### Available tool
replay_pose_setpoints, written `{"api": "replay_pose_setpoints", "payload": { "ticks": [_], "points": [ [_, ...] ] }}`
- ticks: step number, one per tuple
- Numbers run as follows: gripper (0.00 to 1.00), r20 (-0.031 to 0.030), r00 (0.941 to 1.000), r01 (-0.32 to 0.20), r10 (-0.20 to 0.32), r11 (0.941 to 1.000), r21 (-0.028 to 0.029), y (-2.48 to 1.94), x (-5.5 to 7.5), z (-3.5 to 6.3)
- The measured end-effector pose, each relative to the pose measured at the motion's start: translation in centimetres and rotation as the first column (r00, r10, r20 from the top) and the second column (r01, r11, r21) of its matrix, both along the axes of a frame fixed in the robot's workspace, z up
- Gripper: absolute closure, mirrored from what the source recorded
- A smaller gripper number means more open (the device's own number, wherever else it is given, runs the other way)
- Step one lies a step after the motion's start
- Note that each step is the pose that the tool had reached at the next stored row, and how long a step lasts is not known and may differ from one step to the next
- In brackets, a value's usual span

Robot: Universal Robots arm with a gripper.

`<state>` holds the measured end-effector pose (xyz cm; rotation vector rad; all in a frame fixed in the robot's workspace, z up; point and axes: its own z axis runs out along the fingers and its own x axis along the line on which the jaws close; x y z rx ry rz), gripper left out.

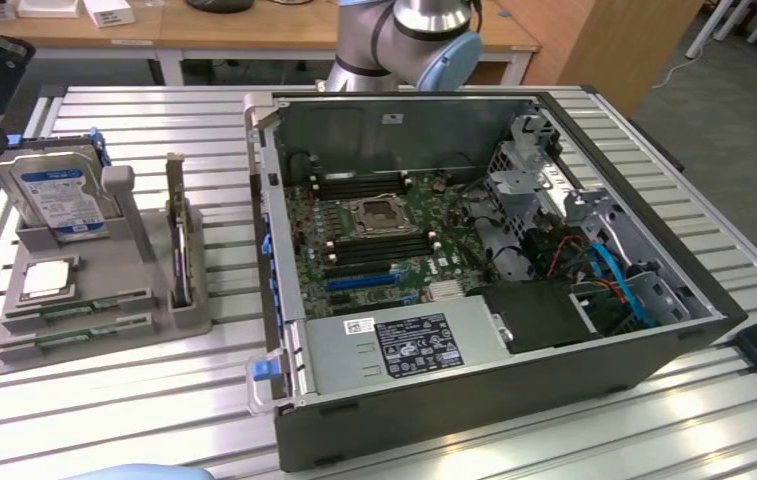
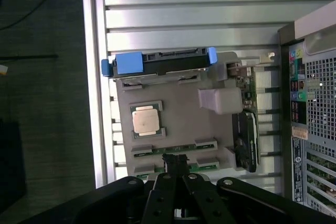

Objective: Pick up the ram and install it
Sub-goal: 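Pick up the ram and move it above insertion slot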

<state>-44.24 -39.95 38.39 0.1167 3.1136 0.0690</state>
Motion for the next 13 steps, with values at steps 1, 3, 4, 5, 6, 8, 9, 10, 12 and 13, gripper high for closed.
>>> {"api": "replay_pose_setpoints", "payload": {
  "ticks": [1, 3, 4, 5, 6, 8, 9, 10, 12, 13],
  "points": [
    [0.9, 0.0, 1.0, 0.0, 0.0, 1.0, 0.0, -0.05, 0.0, -0.09],
    [0.9, 0.0, 1.0, 0.0, 0.0, 1.0, 0.0, -0.17, 0.0, -0.43],
    [0.9, 0.0, 1.0, 0.0, 0.0, 1.0, -0.0001, -0.23, 0.0, -0.6],
    [0.9, 0.0001, 1.0, 0.0, 0.0, 1.0, 0.0, -0.27, 0.0, -0.79],
    [0.9, -0.0001, 1.0, 0.0, 0.0, 1.0, -0.0001, -0.3, 0.0, -0.97],
    [0.9, 0.0001, 1.0, 0.0, 0.0, 1.0, 0.0, -0.39, 0.0, -1.35],
    [0.9, -0.0001, 1.0, 0.0, 0.0, 1.0, -0.0001, -0.42, 0.0, -1.52],
    [0.9, -0.0001, 1.0, 0.0, 0.0, 1.0, -0.0001, -0.45, 0.0, -1.7],
    [0.9, -0.0001, 1.0, 0.0, 0.0, 1.0, -0.0001, -0.52, 0.0, -2.07],
    [0.9, -0.0001, 1.0, 0.0, 0.0, 1.0, -0.0001, -0.54, 0.0, -2.25]
  ]
}}
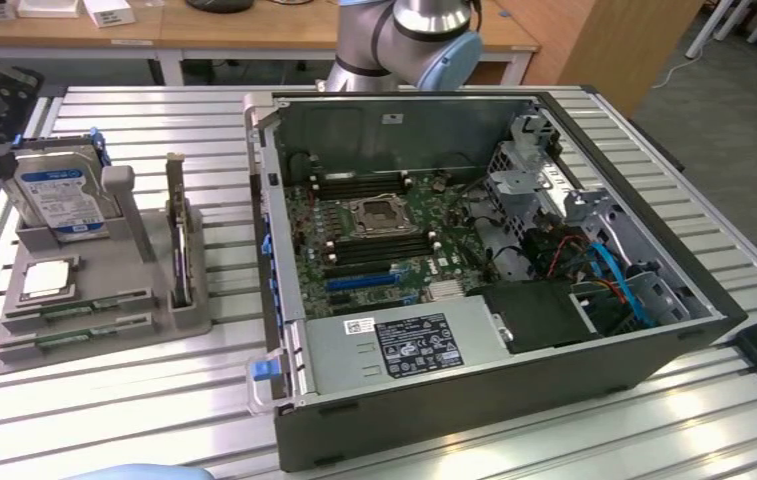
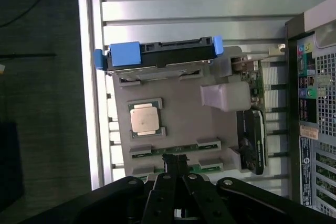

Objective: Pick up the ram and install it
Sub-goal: 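Pick up the ram and move it above insertion slot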

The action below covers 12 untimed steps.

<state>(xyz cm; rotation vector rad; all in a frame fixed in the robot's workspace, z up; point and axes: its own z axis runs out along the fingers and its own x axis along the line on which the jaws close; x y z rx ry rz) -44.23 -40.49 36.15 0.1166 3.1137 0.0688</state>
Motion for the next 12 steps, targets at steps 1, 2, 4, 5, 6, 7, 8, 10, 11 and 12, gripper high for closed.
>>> {"api": "replay_pose_setpoints", "payload": {
  "ticks": [1, 2, 4, 5, 6, 7, 8, 10, 11, 12],
  "points": [
    [0.9, 0.0001, 1.0, 0.0, 0.0, 1.0, 0.0, -0.03, 0.0, -0.19],
    [0.9, 0.0001, 1.0, 0.0, 0.0, 1.0, 0.0001, -0.05, 0.0, -0.37],
    [0.9, 0.0001, 1.0, 0.0, 0.0, 1.0, 0.0, -0.1, 0.0, -0.72],
    [0.9, 0.0002, 1.0, 0.0, 0.0, 1.0, 0.0001, -0.12, 0.0, -0.91],
    [0.9, 0.0001, 1.0, 0.0, 0.0, 1.0, 0.0001, -0.14, 0.0, -1.1],
    [0.9, 0.0001, 1.0, 0.0, 0.0, 1.0, 0.0001, -0.17, 0.0, -1.27],
    [0.9, 0.0, 1.0, 0.0, 0.0, 1.0, 0.0, -0.19, 0.0, -1.45],
    [0.9, 0.0, 1.0, 0.0, 0.0, 1.0, 0.0, -0.23, 0.0, -1.81],
    [0.9, 0.0, 1.0, 0.0, 0.0, 1.0, 0.0, -0.26, 0.0, -1.99],
    [0.9, 0.0, 1.0, 0.0, 0.0, 1.0, 0.0, -0.28, 0.0, -2.17]
  ]
}}
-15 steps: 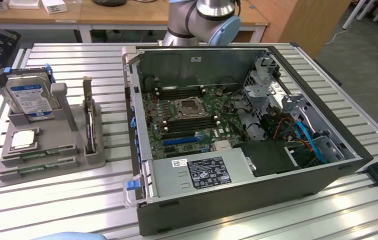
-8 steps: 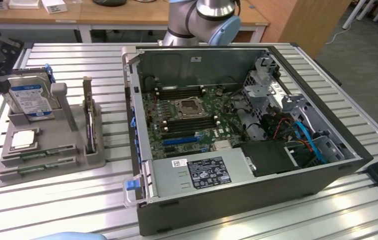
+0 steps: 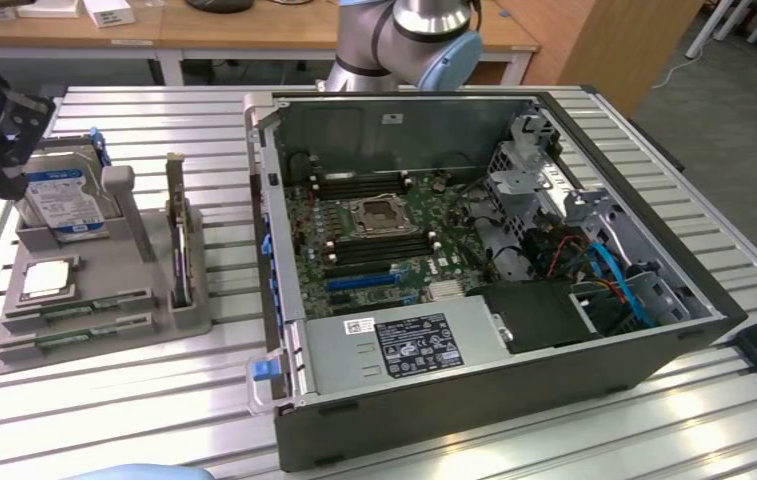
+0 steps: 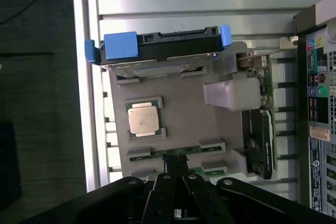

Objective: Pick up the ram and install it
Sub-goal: 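Pick up the ram and move it above insertion slot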

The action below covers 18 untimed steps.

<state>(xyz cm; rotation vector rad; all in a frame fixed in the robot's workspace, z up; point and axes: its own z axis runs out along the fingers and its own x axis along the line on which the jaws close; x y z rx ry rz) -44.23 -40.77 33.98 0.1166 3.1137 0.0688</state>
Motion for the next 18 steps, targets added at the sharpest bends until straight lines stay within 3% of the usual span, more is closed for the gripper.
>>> {"api": "replay_pose_setpoints", "payload": {
  "ticks": [18],
  "points": [
    [0.9, 0.0001, 1.0, 0.0, 0.0, 1.0, 0.0, -0.4, 0.0, -3.28]
  ]
}}
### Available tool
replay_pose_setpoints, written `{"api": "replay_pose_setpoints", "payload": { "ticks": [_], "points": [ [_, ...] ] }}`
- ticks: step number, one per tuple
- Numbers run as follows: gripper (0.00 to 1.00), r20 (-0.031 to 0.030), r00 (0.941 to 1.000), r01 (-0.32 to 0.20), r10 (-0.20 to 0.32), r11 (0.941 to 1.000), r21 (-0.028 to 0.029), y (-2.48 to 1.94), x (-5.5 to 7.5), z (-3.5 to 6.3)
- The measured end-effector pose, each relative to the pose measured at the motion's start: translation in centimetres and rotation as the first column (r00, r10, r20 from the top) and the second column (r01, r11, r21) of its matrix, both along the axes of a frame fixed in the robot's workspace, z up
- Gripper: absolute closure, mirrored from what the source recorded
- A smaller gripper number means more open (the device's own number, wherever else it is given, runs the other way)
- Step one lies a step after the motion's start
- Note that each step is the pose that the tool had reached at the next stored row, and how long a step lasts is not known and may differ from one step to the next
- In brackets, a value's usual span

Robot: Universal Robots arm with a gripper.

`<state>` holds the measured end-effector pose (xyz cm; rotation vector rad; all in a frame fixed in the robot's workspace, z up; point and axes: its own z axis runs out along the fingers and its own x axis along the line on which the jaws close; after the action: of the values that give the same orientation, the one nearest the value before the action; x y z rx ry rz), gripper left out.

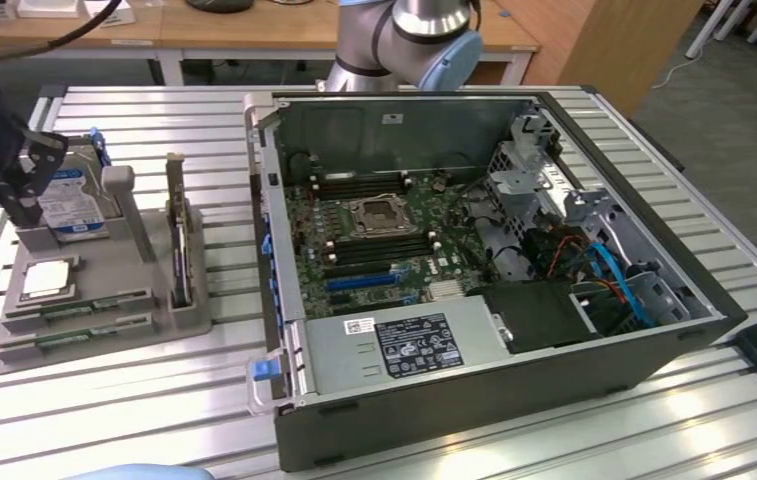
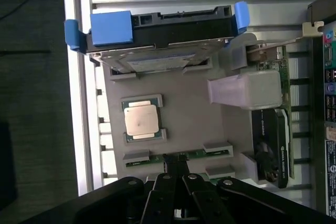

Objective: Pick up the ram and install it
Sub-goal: 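Pick up the ram and move it above insertion slot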

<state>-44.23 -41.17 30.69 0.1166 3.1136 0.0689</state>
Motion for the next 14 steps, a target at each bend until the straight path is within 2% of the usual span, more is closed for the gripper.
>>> {"api": "replay_pose_setpoints", "payload": {
  "ticks": [6, 14],
  "points": [
    [0.9, 0.0001, 1.0, 0.0, 0.0, 1.0, 0.0001, -0.11, 0.0, -1.06],
    [0.89, -0.0001, 1.0, 0.0, 0.0, 1.0, -0.0001, -0.11, 0.0, -1.07]
  ]
}}
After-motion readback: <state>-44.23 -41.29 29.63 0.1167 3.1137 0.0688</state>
